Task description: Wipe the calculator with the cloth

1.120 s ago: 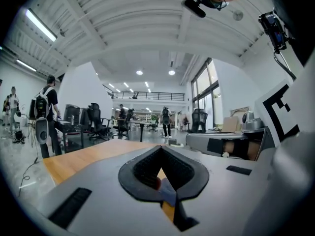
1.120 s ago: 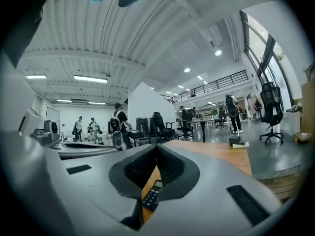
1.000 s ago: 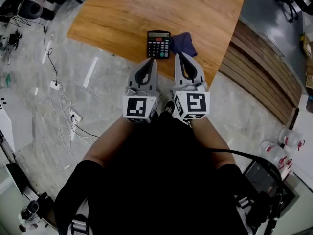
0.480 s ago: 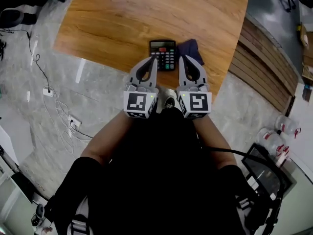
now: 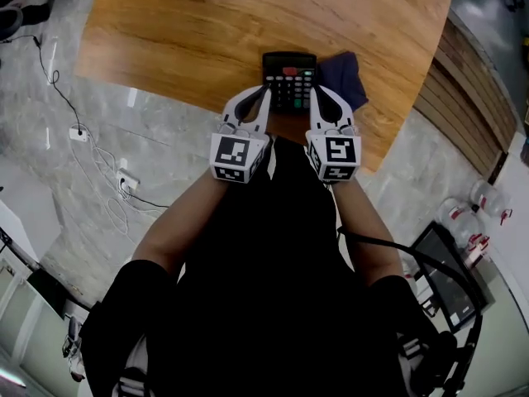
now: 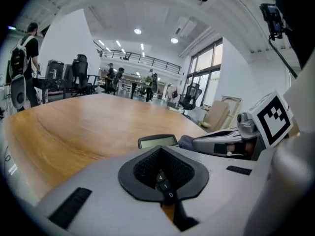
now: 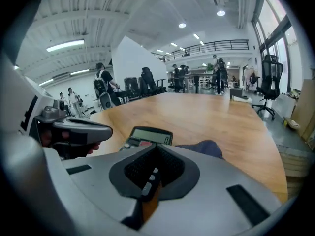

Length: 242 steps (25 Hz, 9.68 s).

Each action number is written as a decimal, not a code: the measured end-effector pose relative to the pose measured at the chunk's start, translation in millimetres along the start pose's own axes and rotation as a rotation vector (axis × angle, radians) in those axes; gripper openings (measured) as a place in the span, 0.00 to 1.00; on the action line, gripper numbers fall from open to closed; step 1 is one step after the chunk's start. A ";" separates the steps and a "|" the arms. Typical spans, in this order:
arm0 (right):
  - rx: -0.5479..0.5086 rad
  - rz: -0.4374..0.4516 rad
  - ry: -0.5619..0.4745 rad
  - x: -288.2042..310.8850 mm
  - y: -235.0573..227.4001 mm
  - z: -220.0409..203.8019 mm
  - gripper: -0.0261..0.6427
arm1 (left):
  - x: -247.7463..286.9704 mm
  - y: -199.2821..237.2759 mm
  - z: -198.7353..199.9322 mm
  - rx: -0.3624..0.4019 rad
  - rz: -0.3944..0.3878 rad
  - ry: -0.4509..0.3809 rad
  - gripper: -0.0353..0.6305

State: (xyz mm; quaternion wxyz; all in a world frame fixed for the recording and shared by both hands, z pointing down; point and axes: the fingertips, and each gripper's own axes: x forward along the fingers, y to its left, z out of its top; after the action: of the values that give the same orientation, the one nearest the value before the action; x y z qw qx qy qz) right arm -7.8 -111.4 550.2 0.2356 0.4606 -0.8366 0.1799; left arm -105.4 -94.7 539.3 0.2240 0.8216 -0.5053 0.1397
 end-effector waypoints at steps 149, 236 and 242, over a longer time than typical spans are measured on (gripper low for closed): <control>-0.068 0.113 0.004 -47.8 -2.1 64.7 0.10 | -1.6 -19.4 84.5 -0.861 -0.433 -0.145 0.16; -0.201 0.486 -0.612 -87.2 23.2 144.3 0.10 | -55.3 -81.7 148.9 -1.190 -0.831 -0.254 0.16; -0.167 0.576 -0.568 -122.9 56.1 109.4 0.10 | -56.9 -80.5 148.4 -1.190 -0.781 -0.287 0.16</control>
State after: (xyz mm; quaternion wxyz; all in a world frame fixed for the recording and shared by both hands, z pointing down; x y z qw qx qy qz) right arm -23.7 -55.1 386.5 -0.0282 0.2180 -0.9749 0.0355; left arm -58.7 -95.3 367.4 0.5981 0.6912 -0.1901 -0.3583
